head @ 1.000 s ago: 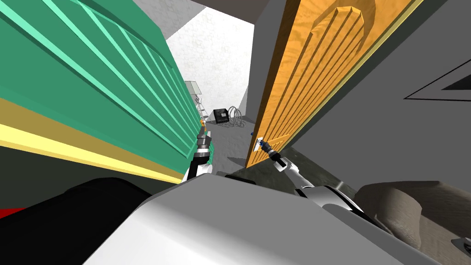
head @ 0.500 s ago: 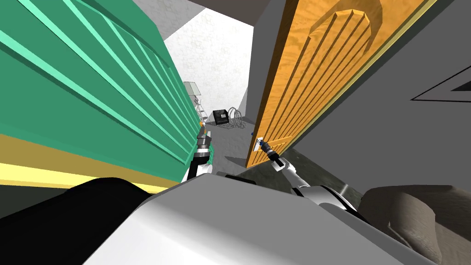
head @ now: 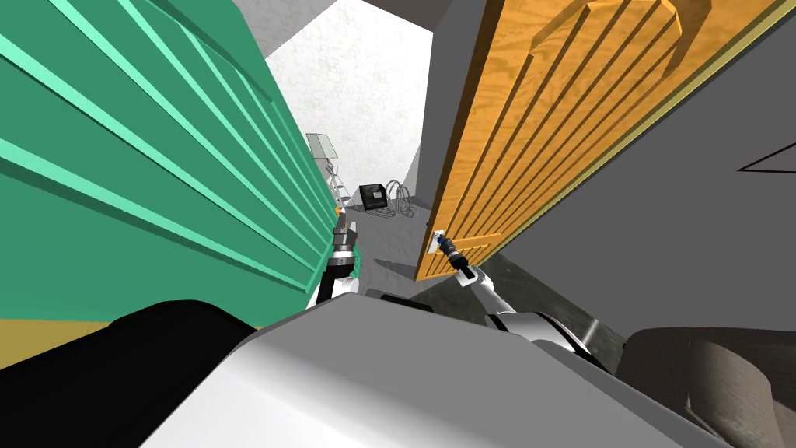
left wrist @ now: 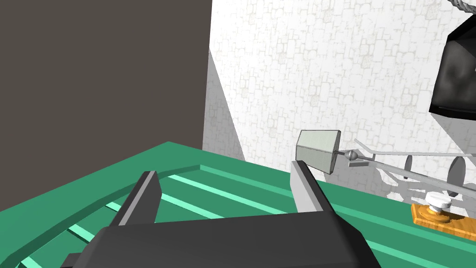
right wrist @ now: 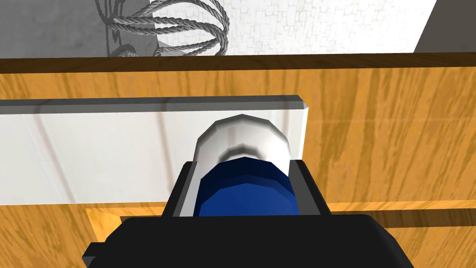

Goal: Push the door open

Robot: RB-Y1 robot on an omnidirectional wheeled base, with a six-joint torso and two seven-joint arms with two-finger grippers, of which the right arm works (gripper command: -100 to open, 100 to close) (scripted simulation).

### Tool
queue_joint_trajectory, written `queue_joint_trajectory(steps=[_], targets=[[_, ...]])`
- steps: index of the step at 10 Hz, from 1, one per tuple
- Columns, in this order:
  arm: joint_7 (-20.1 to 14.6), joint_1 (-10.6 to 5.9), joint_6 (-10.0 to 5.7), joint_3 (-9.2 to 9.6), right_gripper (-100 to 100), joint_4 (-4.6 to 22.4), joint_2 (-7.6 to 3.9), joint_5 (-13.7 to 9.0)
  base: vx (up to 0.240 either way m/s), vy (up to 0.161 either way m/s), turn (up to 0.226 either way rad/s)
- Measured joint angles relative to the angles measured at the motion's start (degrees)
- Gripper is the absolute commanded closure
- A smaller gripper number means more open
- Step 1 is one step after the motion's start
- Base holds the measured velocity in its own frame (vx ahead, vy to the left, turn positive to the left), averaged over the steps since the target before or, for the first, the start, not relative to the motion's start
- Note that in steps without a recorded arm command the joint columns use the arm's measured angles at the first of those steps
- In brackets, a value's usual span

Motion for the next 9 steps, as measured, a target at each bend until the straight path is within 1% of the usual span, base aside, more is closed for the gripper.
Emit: queue_joint_trajectory(steps=[1, 2, 3, 4, 5, 6, 7, 8, 9], targets=[[0.92, 0.47, 1.25, -0.58, 100, -0.96, 0.44, -0.39, 0.09, 0.069, -0.02], [1.44, 0.53, 1.82, -0.9, 100, -1.25, 0.63, -0.59, 0.038, 0.023, -0.002], [1.71, -0.07, 1.51, -1.11, 100, -0.35, 0.74, -0.72, 0.052, 0.036, -0.035], [2.69, -1.19, 1.44, -1.84, 100, 1.4, 1.5, -1.15, 0.083, 0.075, -0.028], [3.75, -0.66, 2.24, -2.49, 100, 0.66, 1.98, -1.54, 0.09, 0.082, -0.034], [5.02, -1.21, 2.43, -3.33, 100, 1.79, 2.67, -2.0, 0.123, 0.079, -0.021], [5.83, -0.48, 3.55, -3.78, 100, 0.46, 3.02, -2.29, 0.119, 0.071, -0.026], [6.86, -1.27, 3.75, -4.52, 100, 1.67, 3.62, -2.72, 0.096, 0.063, -0.025], [8.05, -2.35, 3.41, -5.38, 100, 3.34, 4.18, -3.21, 0.075, 0.045, -0.007]])
